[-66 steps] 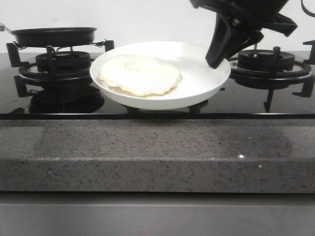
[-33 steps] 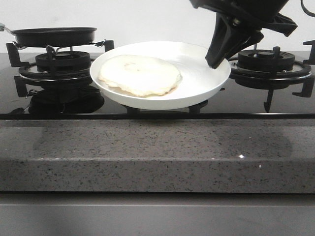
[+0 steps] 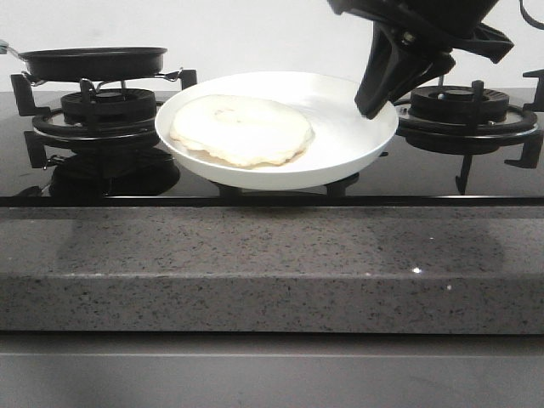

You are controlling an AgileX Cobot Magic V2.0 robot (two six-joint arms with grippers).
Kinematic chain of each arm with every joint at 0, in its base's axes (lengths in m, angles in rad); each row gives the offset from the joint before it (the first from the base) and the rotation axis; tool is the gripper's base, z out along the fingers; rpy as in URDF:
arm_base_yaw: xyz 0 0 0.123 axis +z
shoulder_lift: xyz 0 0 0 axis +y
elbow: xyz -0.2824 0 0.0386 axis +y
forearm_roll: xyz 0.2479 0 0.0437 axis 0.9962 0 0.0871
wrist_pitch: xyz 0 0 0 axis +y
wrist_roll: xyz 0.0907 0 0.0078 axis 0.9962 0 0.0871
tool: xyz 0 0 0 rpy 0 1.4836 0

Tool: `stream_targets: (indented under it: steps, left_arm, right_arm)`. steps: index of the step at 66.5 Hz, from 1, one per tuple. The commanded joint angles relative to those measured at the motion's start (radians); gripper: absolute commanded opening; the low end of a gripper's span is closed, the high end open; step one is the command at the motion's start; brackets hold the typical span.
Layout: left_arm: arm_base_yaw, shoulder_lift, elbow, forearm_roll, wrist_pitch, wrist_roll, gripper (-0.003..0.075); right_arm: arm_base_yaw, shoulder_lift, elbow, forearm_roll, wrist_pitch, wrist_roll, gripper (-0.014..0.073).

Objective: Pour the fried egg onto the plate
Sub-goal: 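Lower the plate with the egg between the knobs using the right gripper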

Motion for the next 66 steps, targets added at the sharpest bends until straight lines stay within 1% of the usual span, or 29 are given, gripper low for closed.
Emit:
stream_targets:
  steps: [1, 9, 23, 34, 43, 50, 66]
  left_arm:
    - [-0.009, -0.001, -0.025, -0.001, -0.057, -0.010, 0.0566]
    - [-0.009, 0.006, -0.025, -0.001, -0.057, -0.010, 0.0566]
    - [-0.009, 0.009, -0.025, -0.001, -0.059, -0.010, 0.0566]
    - [-0.009, 0.009, -0.025, -0.001, -0.059, -0.010, 0.0566]
    - [-0.009, 0.009, -0.025, -0.001, -0.059, -0.010, 0.0566]
    - [-0.009, 0.009, -0.025, -0.001, -0.059, -0.010, 0.0566]
    - [-0.009, 0.009, -0.025, -0.001, -0.059, -0.010, 0.0566]
  right_arm:
    - [0.003, -0.037, -0.024, 0.018, -0.055, -0.006, -0.0067]
    - [0.002, -0.040, -0.089, 0.022, 0.016, -0.006, -0.0067]
    - [-0.038, -0.014, -0.327, 0.021, 0.095, -0.005, -0.0067]
    - [-0.092, 0.064, -0.491, 0.022, 0.144, 0.034, -0.0067]
    - [-0.118, 0.156, -0.589, 0.026, 0.175, 0.058, -0.0067]
    - [-0.117, 0.222, -0.613, 0.027, 0.157, 0.058, -0.0067]
    - [-0.117, 0.342, -0.615, 0.027, 0.114, 0.058, -0.0067]
